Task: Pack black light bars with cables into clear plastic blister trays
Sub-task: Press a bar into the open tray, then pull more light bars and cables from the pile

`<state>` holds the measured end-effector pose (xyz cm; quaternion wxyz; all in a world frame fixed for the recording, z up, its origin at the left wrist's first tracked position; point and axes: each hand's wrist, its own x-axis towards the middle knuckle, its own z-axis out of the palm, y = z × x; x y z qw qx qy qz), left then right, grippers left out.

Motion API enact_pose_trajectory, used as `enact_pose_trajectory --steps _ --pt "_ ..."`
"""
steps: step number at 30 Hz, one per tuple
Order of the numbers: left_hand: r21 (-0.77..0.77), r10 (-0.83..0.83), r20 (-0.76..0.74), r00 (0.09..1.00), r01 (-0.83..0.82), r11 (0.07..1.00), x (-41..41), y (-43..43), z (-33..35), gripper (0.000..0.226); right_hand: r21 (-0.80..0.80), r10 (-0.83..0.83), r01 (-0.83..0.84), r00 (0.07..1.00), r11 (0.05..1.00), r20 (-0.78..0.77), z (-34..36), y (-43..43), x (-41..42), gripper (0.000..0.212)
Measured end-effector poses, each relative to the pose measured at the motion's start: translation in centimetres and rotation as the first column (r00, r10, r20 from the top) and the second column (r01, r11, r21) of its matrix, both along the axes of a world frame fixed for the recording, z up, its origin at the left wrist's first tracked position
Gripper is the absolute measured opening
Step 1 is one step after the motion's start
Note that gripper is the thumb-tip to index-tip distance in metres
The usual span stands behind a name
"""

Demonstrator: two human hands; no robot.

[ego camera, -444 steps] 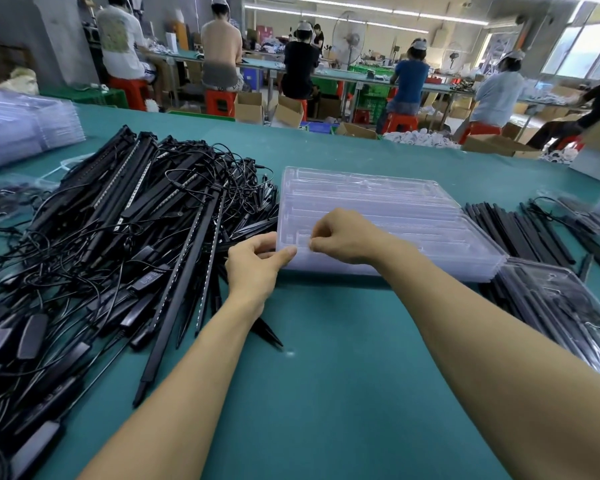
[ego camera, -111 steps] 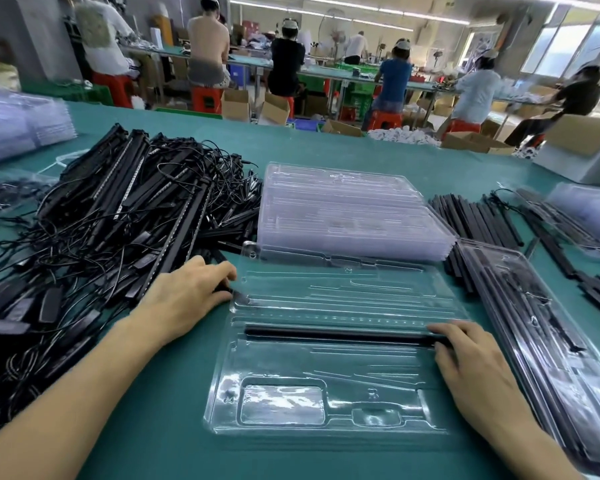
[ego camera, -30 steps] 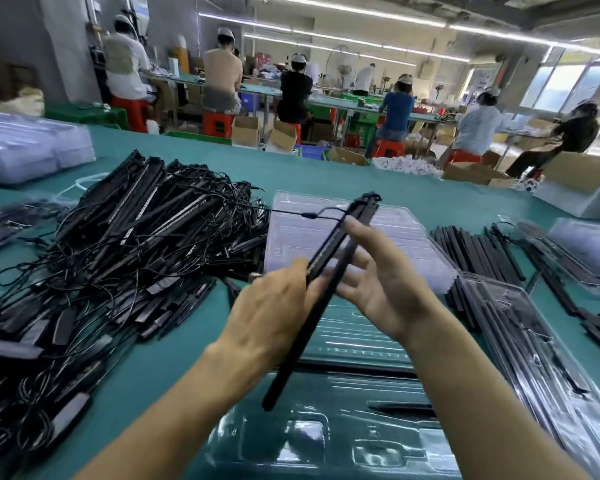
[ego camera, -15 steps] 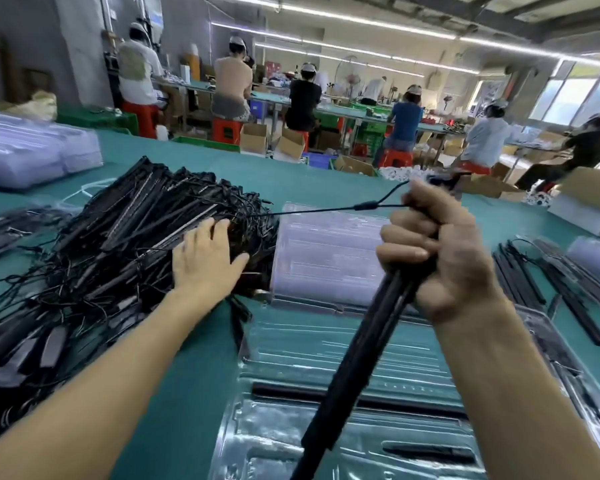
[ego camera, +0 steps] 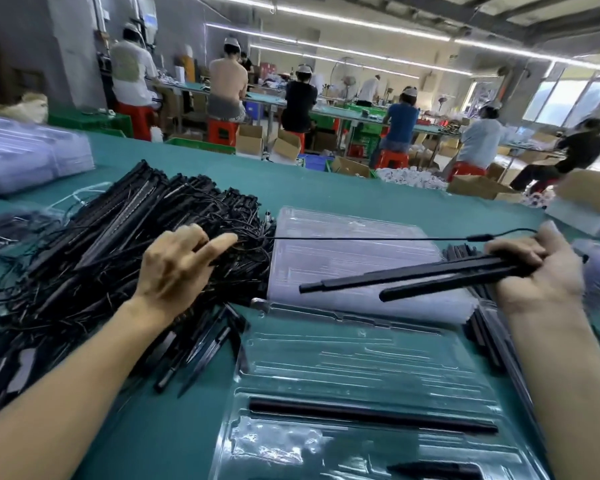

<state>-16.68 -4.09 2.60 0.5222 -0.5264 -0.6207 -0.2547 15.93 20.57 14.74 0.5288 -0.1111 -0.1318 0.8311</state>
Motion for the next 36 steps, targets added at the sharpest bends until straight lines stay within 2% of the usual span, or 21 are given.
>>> enact_pose_trajectory --steps 2,3,5,6,8,9,11,14,17,20,22,23,24,26,27,29,31,33,35,36 --pt "-0.016 -0.079 0.024 0.997 0.079 0.997 0.9 0.0 -0.6 0.058 0.024 0.106 -0.105 0.994 0.994 -0.042 -0.6 0.2 0.3 0.049" --pt "-0.020 -0.092 0.116 0.989 0.095 0.995 1.3 0.2 -1.0 0.060 0.044 0.223 -0.221 0.971 0.974 -0.080 -0.8 0.2 0.5 0.042" --pt "-0.028 -0.057 0.388 0.920 0.074 0.997 2.3 0.6 -1.7 0.068 0.113 0.514 -0.502 0.845 0.857 -0.147 -1.0 -0.5 0.6 0.028" --pt "-0.057 -0.005 0.494 0.869 0.038 0.998 2.6 0.8 -1.8 0.063 0.157 0.621 -0.603 0.774 0.782 -0.125 -0.9 -1.2 0.4 0.023" --pt "-0.092 0.075 0.608 0.791 -0.024 0.996 3.3 1.5 -2.1 0.035 0.216 0.705 -0.690 0.709 0.691 0.012 -0.6 -2.7 -0.5 0.025" --pt "-0.096 0.090 0.634 0.768 -0.037 0.995 3.5 1.9 -2.1 0.022 0.222 0.713 -0.714 0.694 0.663 0.101 -0.4 -3.6 -1.2 0.028" --pt "-0.134 0.094 0.665 0.741 -0.006 0.991 4.2 2.6 -2.1 0.012 0.186 0.676 -0.735 0.675 0.652 0.296 -0.2 -5.6 -3.3 0.035" --pt "-0.184 0.070 0.764 0.642 0.112 0.977 5.2 3.3 -2.7 0.025 0.109 0.639 -0.736 0.643 0.668 0.423 -0.4 -8.0 -6.2 0.043" --pt "-0.205 0.059 0.826 0.561 0.202 0.958 4.9 2.9 -3.4 0.043 0.114 0.620 -0.684 0.709 0.720 0.336 -0.4 -9.1 -8.5 0.043" --pt "-0.243 0.100 0.889 0.446 0.275 0.930 4.6 2.5 -3.6 0.083 0.141 0.515 -0.536 0.842 0.832 0.158 0.7 -8.7 -10.2 0.048" --pt "-0.289 0.194 0.921 0.337 0.261 0.921 4.5 2.6 -3.4 0.081 0.131 0.447 -0.440 0.894 0.888 -0.026 1.8 -7.9 -10.9 0.053" --pt "-0.341 0.261 0.911 0.320 0.228 0.912 4.5 2.8 -3.2 0.075 0.129 0.402 -0.390 0.911 0.912 -0.087 2.3 -7.4 -11.1 0.054" --pt "-0.424 0.346 0.872 0.347 0.181 0.887 4.7 3.0 -3.0 0.071 0.125 0.348 -0.333 0.930 0.934 -0.117 2.7 -6.8 -11.3 0.053" --pt "-0.584 0.482 0.716 0.505 0.054 0.810 5.0 3.5 -3.3 0.072 0.096 0.218 -0.208 0.970 0.973 -0.111 3.2 -5.9 -11.8 0.047" --pt "-0.610 0.497 0.641 0.585 -0.005 0.792 5.3 3.7 -3.7 0.074 0.059 0.149 -0.144 0.985 0.988 -0.089 3.3 -5.5 -12.2 0.043" --pt "-0.575 0.471 0.575 0.669 -0.080 0.815 6.0 3.7 -4.0 0.073 -0.038 0.039 -0.040 0.999 0.998 -0.019 3.1 -5.0 -13.0 0.035" --pt "-0.506 0.388 0.509 0.768 -0.098 0.857 6.4 3.6 -4.2 0.064 -0.089 0.002 0.007 0.996 0.996 0.094 2.7 -5.2 -13.9 0.032" --pt "-0.400 0.217 0.469 0.856 -0.013 0.916 6.8 3.4 -4.8 0.047 -0.085 0.032 -0.021 0.991 0.996 0.132 2.3 -6.0 -15.2 0.035" --pt "-0.319 0.038 0.430 0.902 0.113 0.941 7.5 3.4 -5.3 0.029 -0.009 0.102 -0.101 0.988 0.995 0.116 2.1 -7.4 -16.5 0.042" --pt "-0.295 -0.014 0.381 0.924 0.136 0.946 7.8 3.4 -5.3 0.022 0.057 0.145 -0.158 0.974 0.986 0.176 2.0 -8.2 -17.1 0.045"
